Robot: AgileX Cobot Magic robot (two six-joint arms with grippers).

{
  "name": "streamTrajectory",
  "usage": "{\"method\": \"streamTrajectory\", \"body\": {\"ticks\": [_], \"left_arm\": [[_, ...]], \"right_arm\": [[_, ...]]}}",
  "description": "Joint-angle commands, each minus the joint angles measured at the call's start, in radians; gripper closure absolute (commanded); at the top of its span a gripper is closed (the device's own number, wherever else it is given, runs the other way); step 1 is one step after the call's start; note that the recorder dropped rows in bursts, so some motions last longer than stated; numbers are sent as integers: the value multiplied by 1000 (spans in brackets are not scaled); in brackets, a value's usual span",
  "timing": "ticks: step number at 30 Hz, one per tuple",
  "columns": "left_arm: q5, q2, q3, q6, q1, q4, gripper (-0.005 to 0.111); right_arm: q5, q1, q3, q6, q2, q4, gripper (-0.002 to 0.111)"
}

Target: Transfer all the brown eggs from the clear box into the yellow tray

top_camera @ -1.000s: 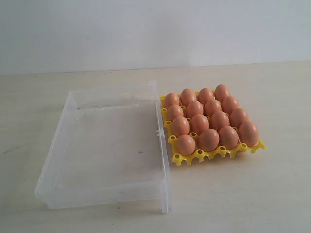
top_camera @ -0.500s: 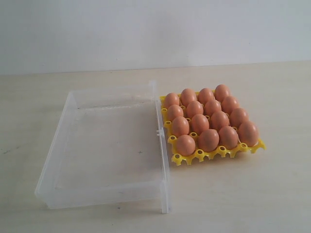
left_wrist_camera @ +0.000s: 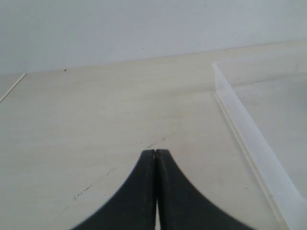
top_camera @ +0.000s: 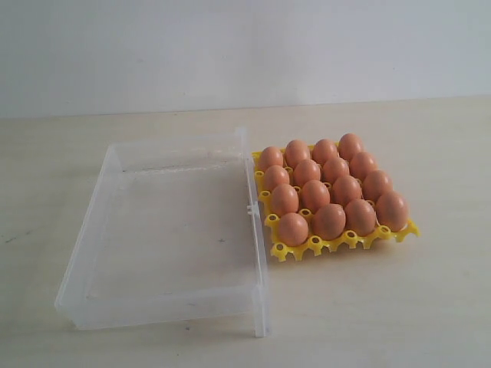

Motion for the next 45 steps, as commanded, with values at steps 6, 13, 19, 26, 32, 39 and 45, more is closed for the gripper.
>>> {"method": "streamTrajectory", "body": {"ticks": [6,13,19,26,32,39,45], "left_arm": [[-12,-6,-4,-4,1,-3,107],[-12,-6,-4,-4,1,-3,107],[-12,-6,-4,-4,1,-3,107],[-12,-6,-4,-4,1,-3,107],[-12,-6,-4,-4,1,-3,107],[-12,-6,-4,-4,1,-3,107],[-12,-6,-4,-4,1,-3,107]], "right_arm": [[-13,-20,4,3,-6,-5,108],[-13,-51,4,3,-6,-3,108],[-13,-63,4,6,-6,-3,108],[-13,-117,4,6,-6,0,108],[-13,-152,4,9,-6,1,108],[-13,-194,4,9,-6,1,108],[-13,-194,4,9,-6,1,108]]}}
